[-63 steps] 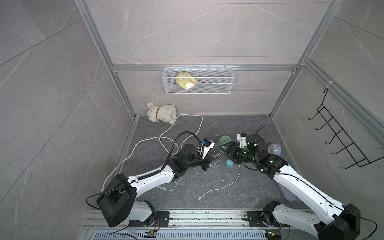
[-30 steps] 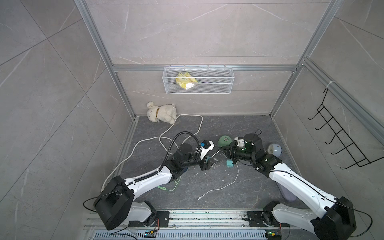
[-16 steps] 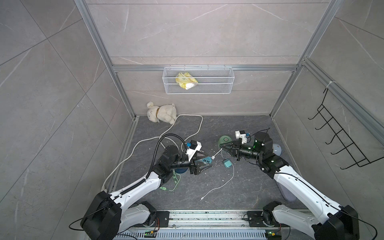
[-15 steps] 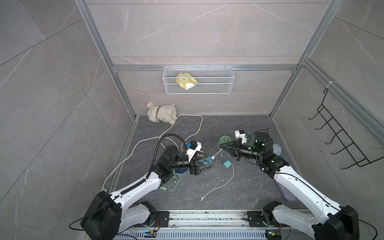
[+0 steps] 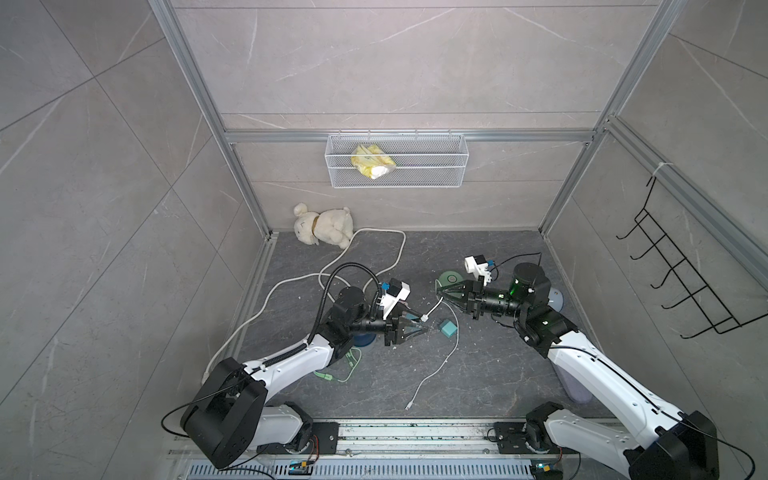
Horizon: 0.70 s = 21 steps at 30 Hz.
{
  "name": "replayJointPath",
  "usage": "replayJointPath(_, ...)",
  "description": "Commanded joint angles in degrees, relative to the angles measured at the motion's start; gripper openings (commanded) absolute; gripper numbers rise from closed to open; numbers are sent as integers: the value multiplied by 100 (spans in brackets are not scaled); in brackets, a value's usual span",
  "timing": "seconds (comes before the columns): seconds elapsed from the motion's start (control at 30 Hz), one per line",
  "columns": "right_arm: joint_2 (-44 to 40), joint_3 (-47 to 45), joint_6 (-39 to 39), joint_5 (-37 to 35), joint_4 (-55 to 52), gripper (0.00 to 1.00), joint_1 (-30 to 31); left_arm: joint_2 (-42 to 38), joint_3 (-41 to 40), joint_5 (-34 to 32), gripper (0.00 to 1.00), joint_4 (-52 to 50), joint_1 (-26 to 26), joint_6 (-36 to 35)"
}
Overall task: Charge the cordless meat grinders
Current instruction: Pick up the charging cable from the center of the board.
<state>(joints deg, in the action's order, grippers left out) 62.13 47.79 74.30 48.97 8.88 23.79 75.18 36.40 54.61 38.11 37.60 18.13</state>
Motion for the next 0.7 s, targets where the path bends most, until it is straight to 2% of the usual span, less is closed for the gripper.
replayJointPath(0.0,-16,42,-50,130,265,0,-24,-29,227,361,37,527,-23,96)
replayJointPath(0.13,18,9,-22,161,350,0,-23,-45,227,359,29,487,-23,42)
replayJointPath(0.3,18,-83,18,183,474,0,-28,-38,252,389,9,482,-19,55)
replayJointPath(0.4,2,-118,-34,192,452,0,-25,-7,271,401,2,470,-9,53)
replayJointPath(0.57,-19,25,-515,250,-3,2,-32,23,297,435,0,454,-11,58)
replayJointPath(0.63,-87,192,-1138,246,-500,36,-24,23,310,452,0,375,-12,-10)
replayJointPath(0.67,-157,361,-1844,187,-1083,52,-11,18,328,469,0,288,-15,-55)
